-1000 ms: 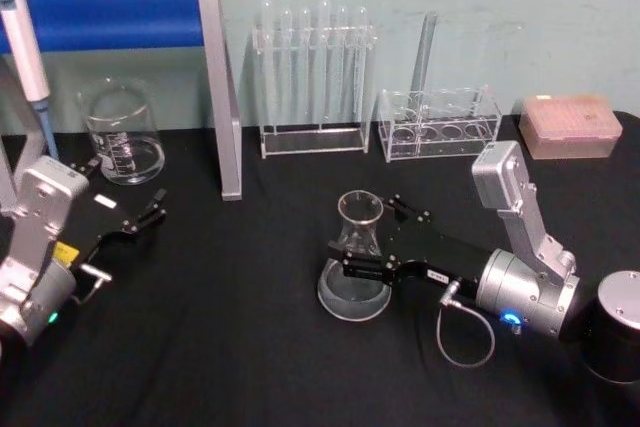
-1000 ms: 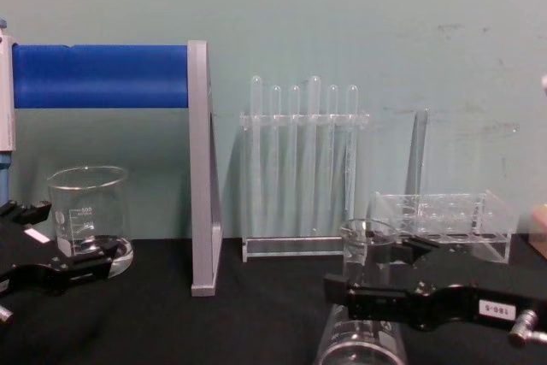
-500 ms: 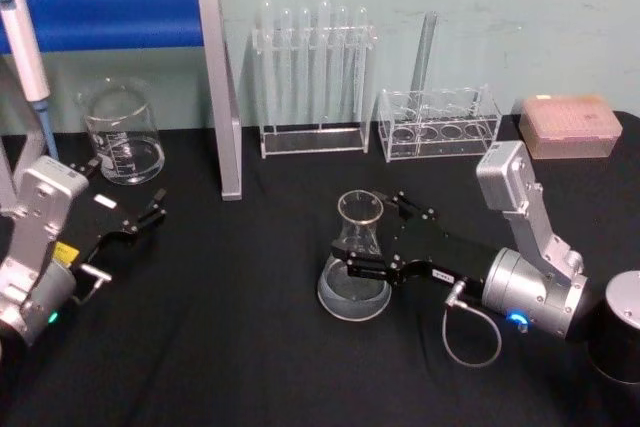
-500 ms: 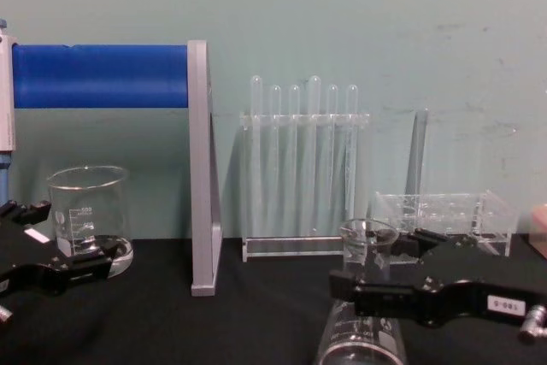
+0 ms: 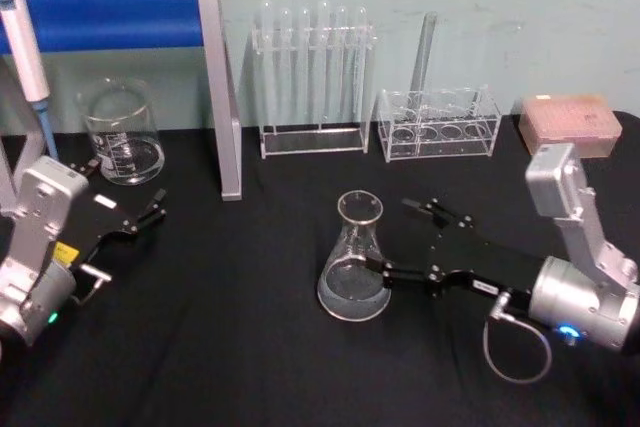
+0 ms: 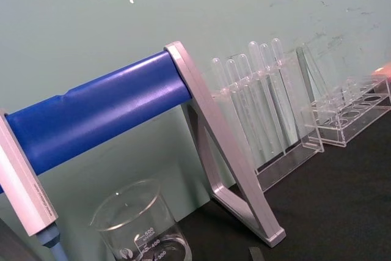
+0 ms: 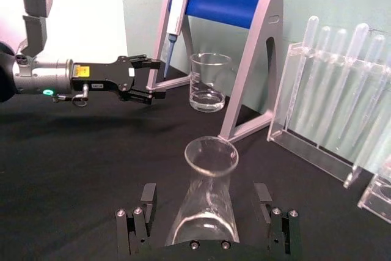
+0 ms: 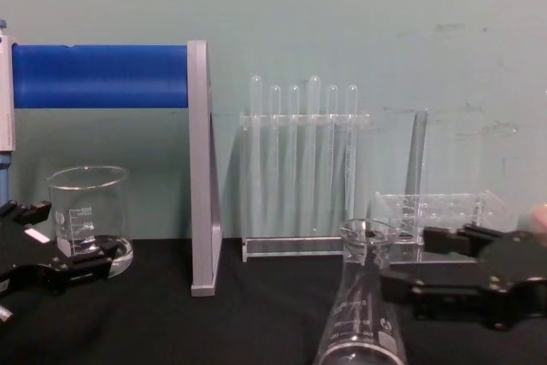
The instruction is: Grasp the erlenmeyer flask with one hand, shake it three times, then place it back.
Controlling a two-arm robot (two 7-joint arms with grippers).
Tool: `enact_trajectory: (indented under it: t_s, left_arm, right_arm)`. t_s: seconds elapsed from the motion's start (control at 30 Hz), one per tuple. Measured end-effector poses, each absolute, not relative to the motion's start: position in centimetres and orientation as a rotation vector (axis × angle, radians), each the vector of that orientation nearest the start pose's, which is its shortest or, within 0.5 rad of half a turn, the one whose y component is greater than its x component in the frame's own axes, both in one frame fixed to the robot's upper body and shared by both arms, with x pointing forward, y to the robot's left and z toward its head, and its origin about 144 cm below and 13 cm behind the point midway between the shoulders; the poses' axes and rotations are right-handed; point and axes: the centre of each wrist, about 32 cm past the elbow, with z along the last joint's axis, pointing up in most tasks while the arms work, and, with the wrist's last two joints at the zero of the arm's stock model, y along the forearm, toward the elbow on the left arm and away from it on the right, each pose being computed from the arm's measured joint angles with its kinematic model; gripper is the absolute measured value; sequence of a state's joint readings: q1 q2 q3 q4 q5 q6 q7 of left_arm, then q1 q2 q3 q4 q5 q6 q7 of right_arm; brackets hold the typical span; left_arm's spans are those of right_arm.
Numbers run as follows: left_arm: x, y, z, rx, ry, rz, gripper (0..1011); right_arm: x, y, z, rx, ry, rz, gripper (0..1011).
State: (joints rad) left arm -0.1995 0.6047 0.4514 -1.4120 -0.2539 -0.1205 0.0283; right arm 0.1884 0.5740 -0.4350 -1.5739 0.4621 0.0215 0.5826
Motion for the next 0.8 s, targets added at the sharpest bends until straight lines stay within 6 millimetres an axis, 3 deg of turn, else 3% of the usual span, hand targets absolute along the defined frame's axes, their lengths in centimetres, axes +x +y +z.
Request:
enact_trajectory:
  t_s: [0.4, 0.8]
  left_arm:
    - [48.9, 31.0, 114.0, 0.305, -0.285, 1.248, 1001]
    - [48.9, 31.0, 114.0, 0.305, -0.285, 1.248, 1001]
  right_arm:
    - [46.0, -30.8, 118.6, -0.148, -0.006, -0.787, 1003]
    - [45.7, -31.1, 118.5, -0.092, -0.036, -1.088, 1003]
